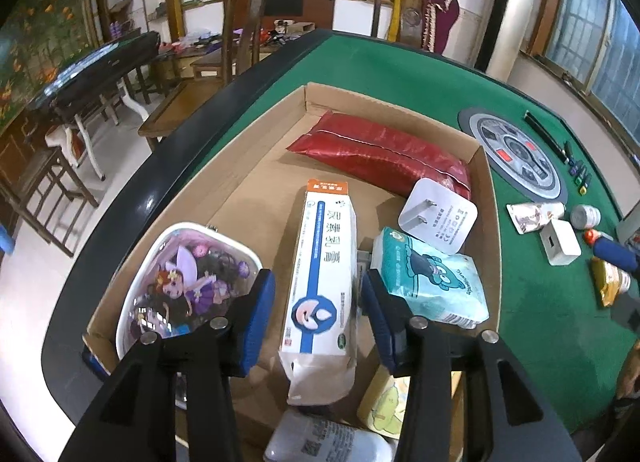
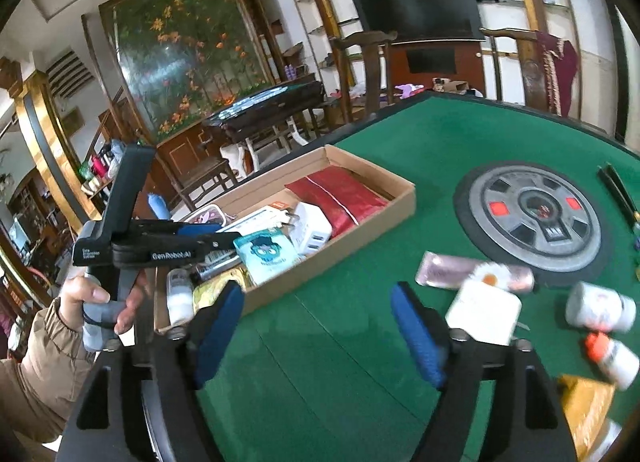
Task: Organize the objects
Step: 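Lower and release the cream box with the left tool while the right tool releases the adapter inside, then move the left tool to the square white charger and close on it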
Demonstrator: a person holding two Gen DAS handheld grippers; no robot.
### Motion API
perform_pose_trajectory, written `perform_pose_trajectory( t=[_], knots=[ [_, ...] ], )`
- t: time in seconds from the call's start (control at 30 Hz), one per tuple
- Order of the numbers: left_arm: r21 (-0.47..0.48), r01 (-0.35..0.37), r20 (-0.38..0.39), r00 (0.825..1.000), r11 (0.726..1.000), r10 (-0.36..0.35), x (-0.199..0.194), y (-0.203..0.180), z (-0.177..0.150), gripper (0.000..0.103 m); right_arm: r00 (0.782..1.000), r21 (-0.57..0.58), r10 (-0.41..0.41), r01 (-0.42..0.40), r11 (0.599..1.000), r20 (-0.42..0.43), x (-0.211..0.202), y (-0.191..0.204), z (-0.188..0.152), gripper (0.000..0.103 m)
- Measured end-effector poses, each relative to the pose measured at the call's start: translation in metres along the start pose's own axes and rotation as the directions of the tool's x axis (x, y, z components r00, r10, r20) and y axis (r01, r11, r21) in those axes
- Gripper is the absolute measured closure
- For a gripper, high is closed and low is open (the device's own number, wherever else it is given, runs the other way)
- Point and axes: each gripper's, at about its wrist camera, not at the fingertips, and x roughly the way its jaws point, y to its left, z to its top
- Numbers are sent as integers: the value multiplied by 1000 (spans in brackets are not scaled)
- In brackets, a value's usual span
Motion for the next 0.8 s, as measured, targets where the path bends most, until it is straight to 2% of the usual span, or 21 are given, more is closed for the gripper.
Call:
perform_pose_trajectory(
  t=[0.03,0.1,0.17,0.2,0.23,0.3,0.43,0.5,0.63,0.73,0.8],
  knots=[
    [-18,5,1,1000,1000,-5,-1,2,-1,58,1000,14,-1,1,1000,6,-4,-4,-3,7],
    [-55,17,1,1000,998,-17,-5,5,-4,57,1000,48,-12,11,999,25,-13,-13,-9,3],
    [-104,56,0,998,993,-56,-9,8,-7,45,999,91,-31,28,995,31,-19,-25,-13,0],
    [-132,86,-1,996,988,-87,-12,9,-9,31,999,115,-39,35,993,33,-21,-31,-15,0],
    [-154,100,2,995,983,-101,-14,9,-11,25,998,134,-45,40,990,33,-22,-35,-16,0],
    [-168,121,25,993,978,-118,-24,4,-13,25,998,173,-49,43,984,30,-26,-44,-19,0],
    [-111,126,68,991,986,-119,-46,-16,-16,23,997,176,-64,56,983,42,-39,-50,-25,0],
    [-79,149,65,987,986,-144,-52,-28,-16,21,995,165,-81,71,984,51,-48,-52,-29,0],
    [-15,231,29,973,973,-230,-56,-58,-20,18,989,152,-130,118,981,71,-68,-60,-41,0],
    [45,297,-23,955,954,-297,-52,-90,-22,18,981,182,-158,137,974,109,-88,-71,-49,0],
    [83,315,-49,949,945,-312,-47,-109,-24,18,976,207,-172,142,968,133,-98,-78,-51,0]
  ],
)
